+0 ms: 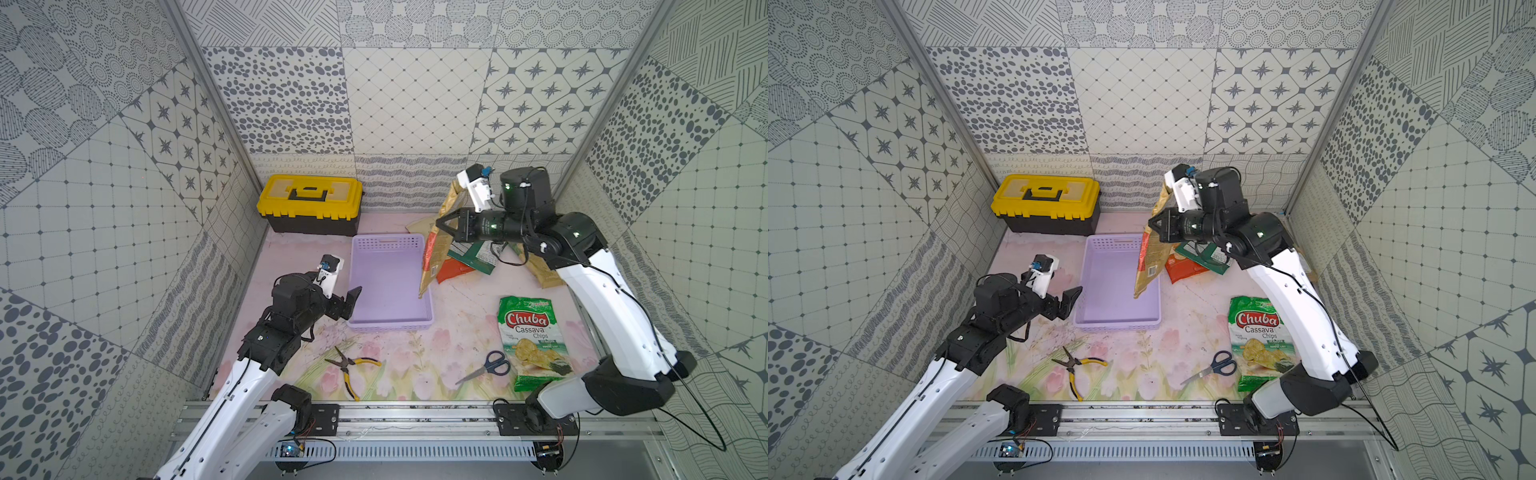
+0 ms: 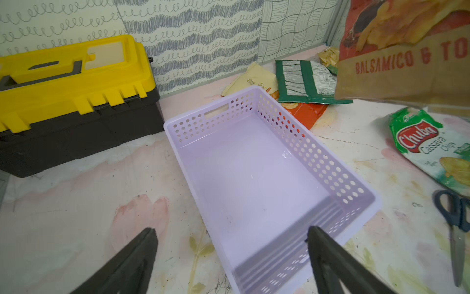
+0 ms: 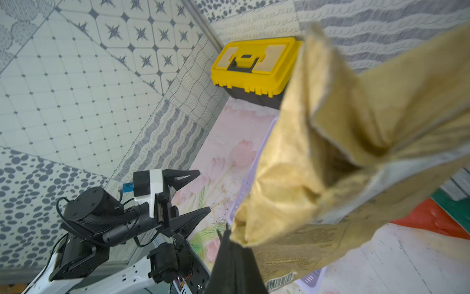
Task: Put the potato chips into the basket
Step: Pick up the potato chip from the center of the board, then place the potato chip in the basket.
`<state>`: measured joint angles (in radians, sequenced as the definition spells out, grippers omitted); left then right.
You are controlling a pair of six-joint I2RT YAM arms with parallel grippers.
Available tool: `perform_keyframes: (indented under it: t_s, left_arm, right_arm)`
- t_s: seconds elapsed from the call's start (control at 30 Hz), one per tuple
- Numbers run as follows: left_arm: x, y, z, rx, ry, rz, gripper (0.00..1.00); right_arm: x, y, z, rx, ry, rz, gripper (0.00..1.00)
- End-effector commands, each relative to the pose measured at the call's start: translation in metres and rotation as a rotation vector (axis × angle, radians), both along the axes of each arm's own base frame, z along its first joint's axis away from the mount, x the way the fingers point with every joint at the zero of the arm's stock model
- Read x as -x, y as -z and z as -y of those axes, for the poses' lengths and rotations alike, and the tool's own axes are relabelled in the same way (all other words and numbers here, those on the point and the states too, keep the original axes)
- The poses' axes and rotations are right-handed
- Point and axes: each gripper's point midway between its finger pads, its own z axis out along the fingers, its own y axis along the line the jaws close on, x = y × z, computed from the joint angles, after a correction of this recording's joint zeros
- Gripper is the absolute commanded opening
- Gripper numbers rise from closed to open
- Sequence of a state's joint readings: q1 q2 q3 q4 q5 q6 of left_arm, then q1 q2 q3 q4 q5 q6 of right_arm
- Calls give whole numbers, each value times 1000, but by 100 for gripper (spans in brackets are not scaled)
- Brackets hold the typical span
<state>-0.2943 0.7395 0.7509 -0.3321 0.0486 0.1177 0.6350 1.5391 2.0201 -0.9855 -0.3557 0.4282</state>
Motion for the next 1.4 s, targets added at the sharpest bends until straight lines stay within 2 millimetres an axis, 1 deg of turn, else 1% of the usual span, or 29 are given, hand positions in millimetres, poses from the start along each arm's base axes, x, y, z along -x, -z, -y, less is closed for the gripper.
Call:
perform_keyframes:
  t_s: [0.0,0.03,0.07,0.1,0.17,0.2,0.3,0.43,0.53,0.6,0.67,0.73,0.87,1.0,1.1,1.17,1.3,1.37]
  left_arm:
    - [-9,-9,-55,-148,-286,86,98]
    - [-9,-12,-65,-165,-340,104,99]
    - [-8,-15,-78,-189,-405,123,99]
    - [-7,-17,-86,-202,-447,134,99]
    - [-5,-19,-92,-205,-475,142,99]
    - [-4,-20,-92,-201,-473,147,99]
    - [-5,-21,-90,-188,-462,150,99]
    - [-5,-19,-91,-188,-461,143,99]
    - [-6,-19,-89,-178,-455,141,99]
    - [-5,-19,-88,-171,-448,138,99]
    - [-5,-19,-88,-167,-448,139,99]
    - [-6,-20,-88,-170,-452,144,99]
    - [-8,-16,-87,-172,-446,132,99]
    - [-8,-17,-87,-173,-446,127,99]
    - [-7,-16,-89,-178,-456,127,99]
    - [-6,-16,-90,-173,-457,126,99]
    - [-6,-17,-89,-165,-456,127,99]
    - [-6,-17,-90,-172,-460,127,99]
  right_arm:
    - [9,-16,-40,-46,-154,62,0]
    - [9,-12,-51,-50,-187,44,0]
    - [9,-5,-62,-56,-230,16,0]
    - [8,3,-73,-63,-266,-21,0]
    - [5,24,-90,-71,-331,-101,0]
    - [6,34,-97,-79,-375,-149,0]
    - [5,69,-107,-95,-474,-289,0]
    - [-4,117,-109,-115,-553,-436,0]
    - [-32,160,-95,-72,-498,-517,0]
    - [-53,185,-78,-48,-433,-566,0]
    - [-66,197,-65,-52,-399,-595,0]
    - [-73,201,-54,-48,-378,-600,0]
    - [-76,207,-41,-47,-392,-611,0]
    - [-79,226,-32,-7,-402,-653,0]
    - [-88,240,-27,15,-381,-667,0]
    - [-91,251,-24,33,-378,-687,0]
    - [-88,268,-16,105,-365,-711,0]
    - [-87,273,-10,142,-353,-706,0]
